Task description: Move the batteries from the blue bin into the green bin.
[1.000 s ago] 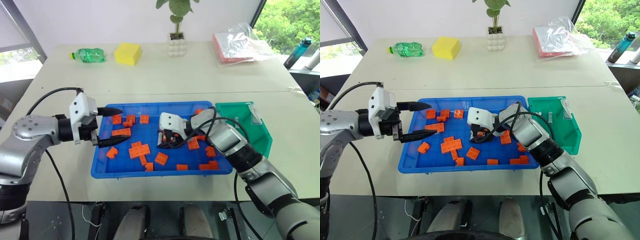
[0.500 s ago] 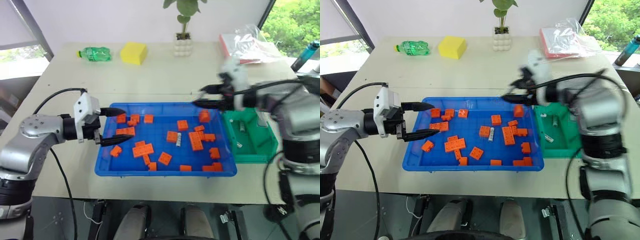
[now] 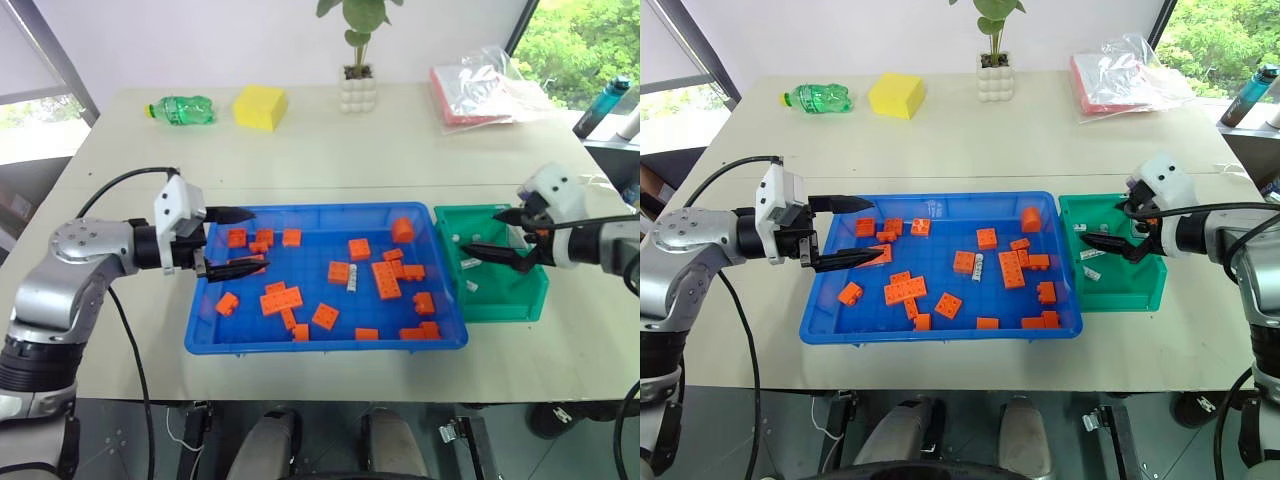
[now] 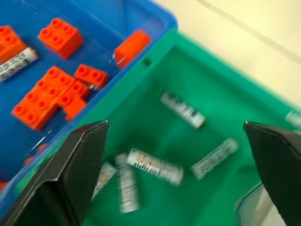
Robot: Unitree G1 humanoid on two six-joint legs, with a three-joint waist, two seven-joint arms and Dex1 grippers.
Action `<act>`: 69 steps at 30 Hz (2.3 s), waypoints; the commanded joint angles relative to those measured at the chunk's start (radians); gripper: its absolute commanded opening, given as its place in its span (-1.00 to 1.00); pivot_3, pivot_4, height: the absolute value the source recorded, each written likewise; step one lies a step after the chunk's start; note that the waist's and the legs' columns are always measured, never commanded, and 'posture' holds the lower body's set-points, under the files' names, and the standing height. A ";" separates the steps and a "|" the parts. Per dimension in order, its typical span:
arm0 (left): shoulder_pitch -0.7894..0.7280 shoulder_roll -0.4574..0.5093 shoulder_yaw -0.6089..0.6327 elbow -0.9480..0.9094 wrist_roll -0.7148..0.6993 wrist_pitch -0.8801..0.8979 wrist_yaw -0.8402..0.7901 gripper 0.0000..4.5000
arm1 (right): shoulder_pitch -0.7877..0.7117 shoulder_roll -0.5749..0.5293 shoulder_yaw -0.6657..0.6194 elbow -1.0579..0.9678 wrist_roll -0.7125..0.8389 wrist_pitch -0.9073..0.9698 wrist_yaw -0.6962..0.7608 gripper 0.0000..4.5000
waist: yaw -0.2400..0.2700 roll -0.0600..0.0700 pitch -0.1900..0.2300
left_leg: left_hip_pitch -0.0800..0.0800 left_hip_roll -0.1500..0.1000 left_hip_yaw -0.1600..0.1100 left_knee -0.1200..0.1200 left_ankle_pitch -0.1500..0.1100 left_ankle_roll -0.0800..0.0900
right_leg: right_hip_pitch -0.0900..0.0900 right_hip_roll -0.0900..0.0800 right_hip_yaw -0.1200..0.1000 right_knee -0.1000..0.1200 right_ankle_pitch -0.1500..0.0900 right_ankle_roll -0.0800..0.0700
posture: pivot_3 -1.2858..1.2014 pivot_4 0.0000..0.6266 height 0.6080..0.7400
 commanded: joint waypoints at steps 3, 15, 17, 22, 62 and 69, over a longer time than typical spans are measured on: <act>-0.014 0.012 0.020 -0.010 0.004 -0.016 -0.008 1.00 | -0.179 0.041 0.064 -0.017 0.062 -0.037 0.012 0.98 | 0.000 0.000 0.000 | 0.000 0.001 0.000 0.000 0.000 0.000 | 0.000 0.001 0.000 -0.001 0.000 0.000 | 0.03 -0.52 0.80; 0.015 0.014 0.032 -0.053 -0.001 -0.007 0.008 1.00 | -0.192 0.217 0.416 -0.037 0.053 -0.132 0.097 0.98 | 0.004 0.000 0.000 | -0.001 -0.002 -0.005 0.000 0.000 0.000 | 0.002 0.000 0.000 -0.005 0.000 0.000 | 0.03 -0.52 0.80; 0.043 0.020 0.041 -0.080 -0.010 0.001 0.008 1.00 | -0.173 0.227 0.444 -0.036 0.045 -0.149 0.105 0.98 | 0.001 0.000 0.000 | -0.001 -0.002 -0.005 0.000 0.000 0.000 | 0.002 0.000 0.000 -0.005 0.000 0.000 | 0.03 -0.52 0.80; 0.073 0.022 0.049 -0.126 -0.023 0.020 0.022 1.00 | -0.167 0.250 0.509 0.042 -0.011 -0.222 0.114 0.98 | 0.000 0.000 0.000 | -0.001 -0.001 -0.005 0.000 0.000 0.000 | 0.002 0.001 0.000 -0.005 0.000 0.000 | 0.03 -0.52 0.80; 0.022 0.004 -0.027 -0.071 -0.022 -0.022 -0.070 1.00 | 0.129 -0.114 -0.066 -0.023 0.072 -0.060 0.136 0.46 | 0.024 0.000 0.000 | 0.000 -0.001 -0.002 0.000 0.000 0.000 | 0.005 0.000 0.000 -0.011 0.000 0.000 | 0.03 -0.52 0.80; -0.042 0.001 -0.029 -0.016 -0.021 -0.017 -0.090 1.00 | 0.195 -0.122 -0.068 0.019 0.030 -0.183 0.083 0.98 | 0.024 0.000 0.000 | 0.000 0.000 0.001 0.000 0.000 0.000 | 0.005 0.001 0.000 -0.011 0.000 0.000 | 0.03 -0.52 0.80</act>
